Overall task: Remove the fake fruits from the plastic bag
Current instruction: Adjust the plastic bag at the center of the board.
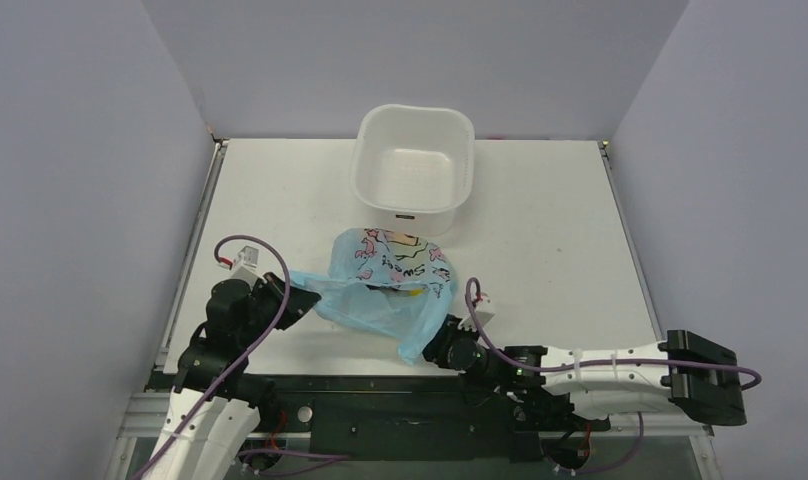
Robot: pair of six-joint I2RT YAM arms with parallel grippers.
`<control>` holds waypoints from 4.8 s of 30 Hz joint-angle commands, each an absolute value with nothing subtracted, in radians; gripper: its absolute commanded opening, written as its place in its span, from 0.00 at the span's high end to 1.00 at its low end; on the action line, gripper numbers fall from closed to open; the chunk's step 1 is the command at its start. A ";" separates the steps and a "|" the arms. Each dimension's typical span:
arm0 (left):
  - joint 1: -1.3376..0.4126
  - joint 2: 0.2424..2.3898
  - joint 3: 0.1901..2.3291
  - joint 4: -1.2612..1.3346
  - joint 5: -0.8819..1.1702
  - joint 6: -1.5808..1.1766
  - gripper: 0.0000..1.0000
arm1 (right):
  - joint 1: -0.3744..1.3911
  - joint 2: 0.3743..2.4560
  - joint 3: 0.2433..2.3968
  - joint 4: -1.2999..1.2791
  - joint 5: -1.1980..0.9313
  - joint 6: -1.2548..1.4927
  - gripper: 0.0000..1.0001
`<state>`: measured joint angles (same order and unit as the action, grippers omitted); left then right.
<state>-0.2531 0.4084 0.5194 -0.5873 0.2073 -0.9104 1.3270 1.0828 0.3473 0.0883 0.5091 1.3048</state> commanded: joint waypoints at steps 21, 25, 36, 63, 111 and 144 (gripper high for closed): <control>-0.241 0.445 0.653 -0.628 0.230 -0.752 1.00 | 1.490 0.877 1.137 -0.623 0.544 0.716 0.34; -0.241 0.444 0.644 -0.629 0.227 -0.759 1.00 | 1.482 1.032 1.291 -0.611 0.525 0.648 0.39; -0.239 0.456 0.712 -0.651 0.219 -0.768 1.00 | 1.304 1.293 1.256 -0.447 0.407 0.511 0.69; -0.240 0.470 0.706 -0.784 0.044 -0.738 1.00 | 1.450 1.785 0.872 0.276 0.570 0.520 0.80; -0.240 0.336 0.670 -0.893 0.177 -0.885 0.59 | 1.484 1.422 0.740 -0.052 0.835 0.731 0.52; -0.241 0.428 0.372 -0.407 0.172 -0.963 1.00 | 1.361 1.347 0.375 0.312 0.868 0.671 0.68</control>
